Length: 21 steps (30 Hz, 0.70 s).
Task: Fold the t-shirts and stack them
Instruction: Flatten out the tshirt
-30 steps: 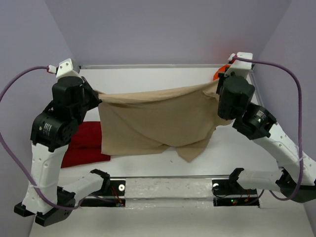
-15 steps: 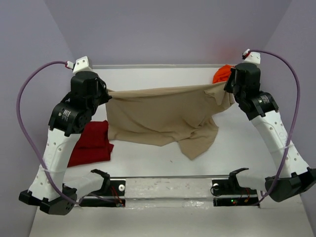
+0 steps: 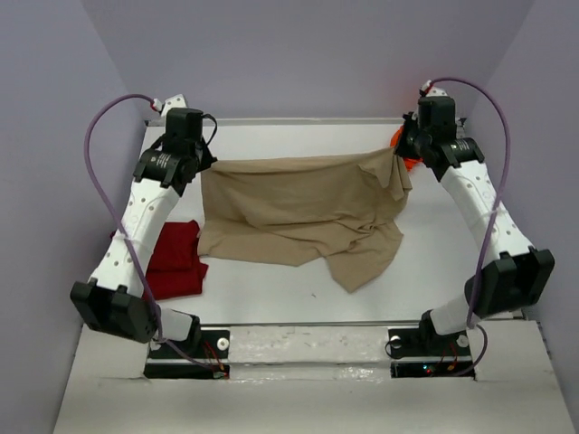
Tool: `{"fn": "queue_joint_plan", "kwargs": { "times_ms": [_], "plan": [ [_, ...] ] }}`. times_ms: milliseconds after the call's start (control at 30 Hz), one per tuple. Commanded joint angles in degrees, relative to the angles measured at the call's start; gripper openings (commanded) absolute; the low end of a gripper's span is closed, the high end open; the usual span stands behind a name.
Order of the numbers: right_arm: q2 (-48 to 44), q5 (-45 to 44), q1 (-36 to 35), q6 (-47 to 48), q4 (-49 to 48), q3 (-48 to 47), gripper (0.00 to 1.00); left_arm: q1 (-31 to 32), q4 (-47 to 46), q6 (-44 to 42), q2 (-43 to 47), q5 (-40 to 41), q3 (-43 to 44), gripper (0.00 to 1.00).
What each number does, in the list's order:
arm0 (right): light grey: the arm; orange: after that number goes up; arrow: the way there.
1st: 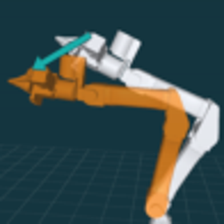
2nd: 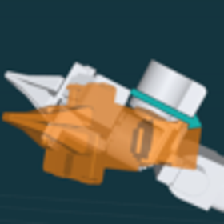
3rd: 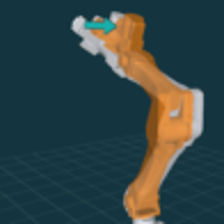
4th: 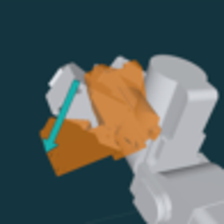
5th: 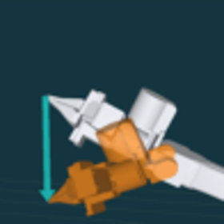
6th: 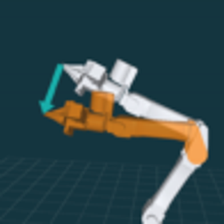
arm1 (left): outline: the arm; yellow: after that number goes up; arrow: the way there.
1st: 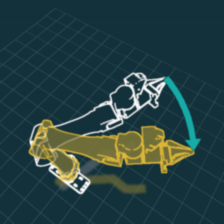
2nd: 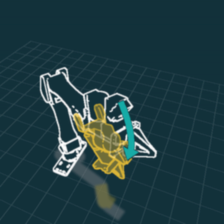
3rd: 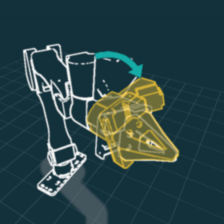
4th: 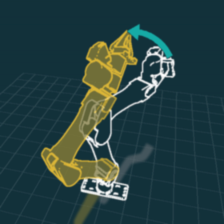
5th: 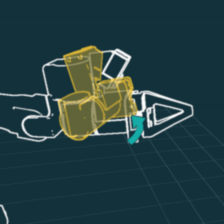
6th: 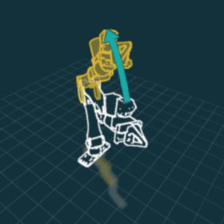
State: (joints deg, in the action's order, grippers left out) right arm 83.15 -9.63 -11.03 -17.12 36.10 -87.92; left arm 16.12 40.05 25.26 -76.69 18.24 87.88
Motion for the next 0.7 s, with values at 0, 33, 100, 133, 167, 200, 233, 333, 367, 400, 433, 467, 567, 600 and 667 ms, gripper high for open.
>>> {"fn": "queue_joint_plan", "kwargs": {
  "times_ms": [0, 33, 100, 133, 167, 200, 233, 333, 367, 400, 433, 467, 567, 600, 667],
  "plan": [
    [7.4, 5.9, 1.5, 1.7, 0.7, -7.9, 0.00, -4.5, -6.6, -1.5, -6.2, -3.6, 1.2, 0.00],
    [10.7, 6.4, 1.5, 2.3, 0.9, -9.2, 0.00, -6.2, -6.6, -1.4, -8.0, -3.9, 2.0, 0.00],
    [14.1, 6.3, 1.5, 2.8, 2.0, -14.2, 0.00, -7.2, -6.2, -1.4, -11.7, -5.4, 4.5, 0.00],
    [17.4, 5.4, 2.1, 3.3, 2.3, -17.4, 0.00, -7.2, -7.1, -1.7, -16.9, -3.8, 8.0, 0.00],
    [18.9, 5.1, 2.1, 4.2, 2.6, -19.0, 0.00, -7.5, -7.4, -1.7, -18.8, -3.7, 9.3, 0.00],
    [21.8, 3.5, 2.1, 4.7, 2.6, -22.3, 0.00, -8.5, -7.2, -2.0, -22.9, -3.6, 13.2, 0.00],
    [23.6, 2.4, 2.1, 5.3, 2.9, -24.6, 0.00, -9.0, -6.0, -1.8, -24.9, -3.4, 15.5, 0.00],
    [27.7, 0.6, 2.1, 7.5, 3.5, -29.6, 0.00, -9.8, -4.0, -2.4, -30.2, -3.6, 21.4, 0.00],
    [29.9, 0.6, 2.1, 8.2, 3.5, -32.5, 0.00, -9.8, -3.4, -2.4, -33.5, -3.1, 25.3, 0.00],
    [32.9, 1.6, 2.1, 9.0, 4.1, -36.3, 0.00, -9.9, -2.8, -2.8, -36.7, -3.2, 29.0, 0.00],
    [32.9, 1.6, 2.1, 9.0, 4.1, -36.4, 0.00, -9.9, -2.8, -2.9, -36.8, -3.2, 29.0, 0.00],
    [37.3, 1.7, 2.1, 10.0, 6.7, -41.5, 0.00, -10.4, -2.0, -2.8, -39.7, -4.1, 32.0, 0.00],
    [43.2, 1.3, 2.8, 11.5, 9.2, -46.6, 0.00, -10.6, -2.3, -2.5, -44.5, -7.6, 35.8, 0.00],
    [46.1, 2.0, 2.8, 11.5, 9.4, -47.3, 0.00, -10.6, -2.2, -2.5, -45.6, -7.7, 36.7, 0.00],
    [49.6, 2.8, 3.3, 11.7, 9.3, -49.3, 0.00, -10.6, -0.9, -2.7, -49.0, -8.3, 40.7, 0.00]
  ]
}}
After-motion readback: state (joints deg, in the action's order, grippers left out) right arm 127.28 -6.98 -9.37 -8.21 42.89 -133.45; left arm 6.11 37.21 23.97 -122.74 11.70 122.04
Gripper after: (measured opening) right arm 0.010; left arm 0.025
